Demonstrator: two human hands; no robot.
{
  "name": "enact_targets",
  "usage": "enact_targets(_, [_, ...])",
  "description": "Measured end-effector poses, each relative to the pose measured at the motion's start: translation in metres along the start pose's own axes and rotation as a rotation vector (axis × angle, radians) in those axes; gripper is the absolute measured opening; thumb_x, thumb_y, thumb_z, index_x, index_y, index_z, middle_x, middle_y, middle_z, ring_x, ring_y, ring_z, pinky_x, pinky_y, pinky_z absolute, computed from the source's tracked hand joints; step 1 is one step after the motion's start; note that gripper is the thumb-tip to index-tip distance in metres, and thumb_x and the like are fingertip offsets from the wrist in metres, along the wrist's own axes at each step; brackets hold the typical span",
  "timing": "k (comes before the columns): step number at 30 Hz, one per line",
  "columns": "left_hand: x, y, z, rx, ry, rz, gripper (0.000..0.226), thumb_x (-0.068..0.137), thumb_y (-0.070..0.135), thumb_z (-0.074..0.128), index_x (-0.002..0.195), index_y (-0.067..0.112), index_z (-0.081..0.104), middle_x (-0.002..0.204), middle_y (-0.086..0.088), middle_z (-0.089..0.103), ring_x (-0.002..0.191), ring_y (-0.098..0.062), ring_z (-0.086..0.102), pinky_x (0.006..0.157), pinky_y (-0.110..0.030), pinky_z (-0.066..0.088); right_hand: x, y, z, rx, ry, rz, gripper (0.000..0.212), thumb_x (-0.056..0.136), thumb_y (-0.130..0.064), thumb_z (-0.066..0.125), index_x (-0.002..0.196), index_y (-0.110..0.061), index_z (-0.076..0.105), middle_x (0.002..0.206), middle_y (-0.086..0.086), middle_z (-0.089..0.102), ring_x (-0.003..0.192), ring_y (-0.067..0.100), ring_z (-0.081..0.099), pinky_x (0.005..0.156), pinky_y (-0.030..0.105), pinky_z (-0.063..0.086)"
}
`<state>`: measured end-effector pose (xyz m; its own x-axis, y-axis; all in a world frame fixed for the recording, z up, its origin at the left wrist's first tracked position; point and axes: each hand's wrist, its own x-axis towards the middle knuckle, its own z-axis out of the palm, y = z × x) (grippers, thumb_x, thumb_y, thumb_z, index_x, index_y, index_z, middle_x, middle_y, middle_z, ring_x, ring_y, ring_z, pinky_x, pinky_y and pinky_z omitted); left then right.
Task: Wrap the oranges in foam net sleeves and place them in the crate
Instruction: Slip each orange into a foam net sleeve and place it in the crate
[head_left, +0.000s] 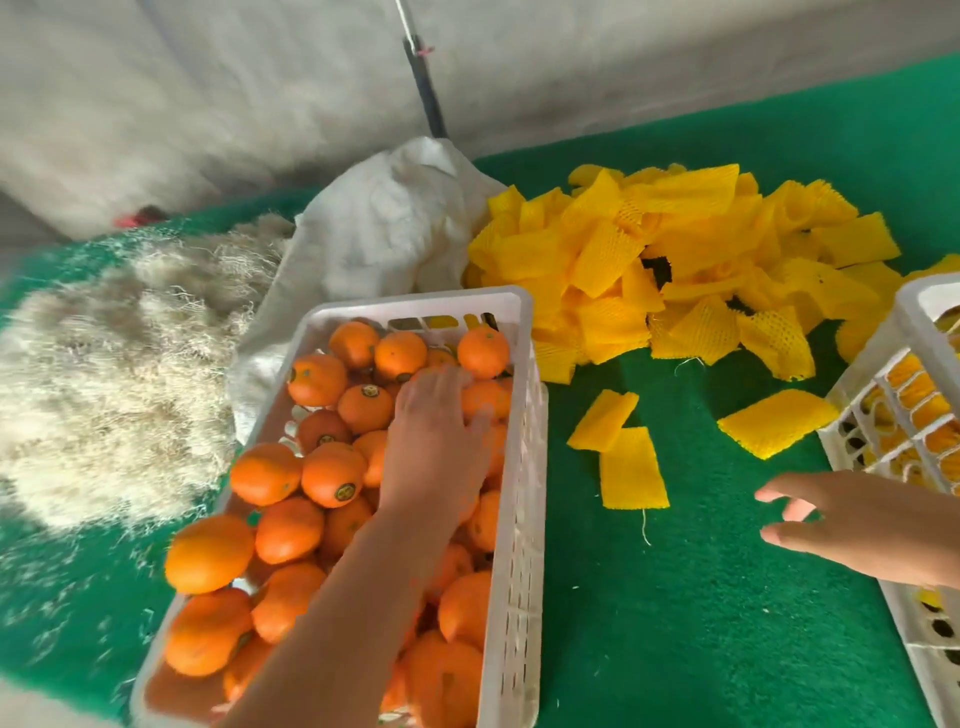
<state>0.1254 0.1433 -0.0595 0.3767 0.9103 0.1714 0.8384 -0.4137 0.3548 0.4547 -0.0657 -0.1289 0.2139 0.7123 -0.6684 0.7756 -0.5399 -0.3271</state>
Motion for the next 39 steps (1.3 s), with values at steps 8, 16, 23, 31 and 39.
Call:
enact_targets(8, [-0.007, -0.062, 0.007, 0.356, -0.158, -0.108, 0.073, 0.091, 0.054, 0.072, 0.15, 0.027, 0.038, 0.142, -0.005, 0.057, 0.136, -0.031, 0.05, 0.11, -0.051, 0.044, 0.007, 0.0, 0.007, -0.015, -0.014, -0.036, 0.056, 0.094, -0.075, 0.053, 0.144, -0.053, 0.044, 0.122, -0.025, 0.062, 0.071, -0.019, 0.061, 0.068, 0.015, 0.043])
enact_targets(16, [0.002, -0.047, 0.006, 0.181, -0.057, -0.241, 0.076, 0.079, 0.059, 0.081, 0.143, 0.034, 0.05, 0.135, 0.002, 0.063, 0.129, -0.027, 0.055, 0.105, -0.054, 0.051, -0.004, -0.012, -0.002, -0.017, -0.032, -0.058, 0.058, 0.1, -0.068, 0.051, 0.153, -0.046, 0.039, 0.14, -0.016, 0.059, 0.112, 0.001, 0.059, 0.099, 0.028, 0.047])
enact_targets(23, [-0.018, 0.021, -0.029, -1.185, -0.195, -0.517, 0.058, 0.089, 0.048, 0.072, 0.141, 0.022, 0.064, 0.131, -0.005, 0.072, 0.109, -0.024, 0.073, 0.093, -0.035, 0.056, -0.001, -0.011, -0.004, -0.023, -0.031, -0.063, 0.057, 0.101, -0.067, 0.05, 0.152, -0.046, 0.039, 0.142, -0.017, 0.057, 0.11, -0.001, 0.057, 0.091, 0.023, 0.043])
enact_targets(31, [-0.017, 0.078, -0.001, -1.384, -0.507, -0.473, 0.058, 0.085, 0.047, 0.077, 0.139, 0.031, 0.06, 0.121, -0.008, 0.076, 0.094, -0.028, 0.076, 0.061, -0.031, 0.058, -0.007, -0.017, -0.008, -0.015, -0.05, -0.037, 0.058, 0.103, -0.063, 0.052, 0.155, -0.04, 0.041, 0.147, -0.012, 0.057, 0.12, 0.009, 0.058, 0.094, 0.026, 0.042])
enact_targets(39, [-0.027, 0.084, 0.027, -1.172, -0.498, -0.353, 0.067, 0.067, 0.067, 0.083, 0.125, 0.039, 0.062, 0.104, 0.002, 0.077, 0.078, -0.032, 0.078, 0.051, -0.03, 0.057, 0.001, -0.039, -0.002, -0.001, 0.004, -0.098, 0.056, 0.104, -0.054, 0.057, 0.153, -0.03, 0.048, 0.144, -0.002, 0.061, 0.101, 0.01, 0.059, 0.087, 0.028, 0.042])
